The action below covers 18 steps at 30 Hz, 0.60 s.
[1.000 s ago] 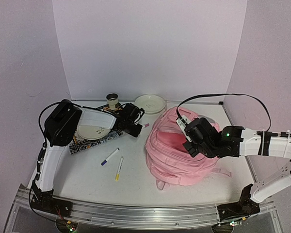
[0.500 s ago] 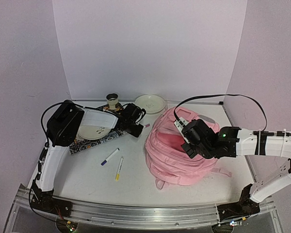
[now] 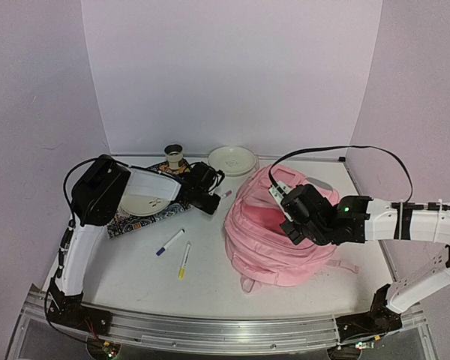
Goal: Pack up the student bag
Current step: Move the pen to the center of the board.
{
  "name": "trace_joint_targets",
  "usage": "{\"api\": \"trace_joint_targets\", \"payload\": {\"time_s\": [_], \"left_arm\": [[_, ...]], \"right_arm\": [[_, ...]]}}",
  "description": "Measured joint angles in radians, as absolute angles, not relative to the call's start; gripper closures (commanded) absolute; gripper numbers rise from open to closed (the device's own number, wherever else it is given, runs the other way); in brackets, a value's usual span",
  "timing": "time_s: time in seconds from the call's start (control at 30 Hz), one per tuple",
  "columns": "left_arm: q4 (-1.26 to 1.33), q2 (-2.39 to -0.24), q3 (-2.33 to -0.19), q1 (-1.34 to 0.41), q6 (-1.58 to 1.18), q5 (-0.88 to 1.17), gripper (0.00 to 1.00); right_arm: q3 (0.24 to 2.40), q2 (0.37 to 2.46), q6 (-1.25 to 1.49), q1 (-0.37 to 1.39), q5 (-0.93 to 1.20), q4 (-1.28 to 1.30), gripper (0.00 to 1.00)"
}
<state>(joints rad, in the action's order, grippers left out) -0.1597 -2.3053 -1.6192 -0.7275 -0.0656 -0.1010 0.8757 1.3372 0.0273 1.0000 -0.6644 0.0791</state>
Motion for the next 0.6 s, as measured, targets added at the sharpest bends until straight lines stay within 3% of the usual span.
{"api": "trace_joint_targets", "payload": {"time_s": [0.37, 0.6], "left_arm": [[-0.166, -2.071, -1.296, -0.759, -0.150, 0.037, 0.99], [-0.161, -1.950, -1.137, -0.778, -0.248, 0.106, 1.00]], "right_arm": [[0.876, 1.335, 0.027, 1.000, -0.661, 0.078, 0.99], [0.880, 1.335, 0.036, 1.000, -0.641, 0.079, 1.00]]}}
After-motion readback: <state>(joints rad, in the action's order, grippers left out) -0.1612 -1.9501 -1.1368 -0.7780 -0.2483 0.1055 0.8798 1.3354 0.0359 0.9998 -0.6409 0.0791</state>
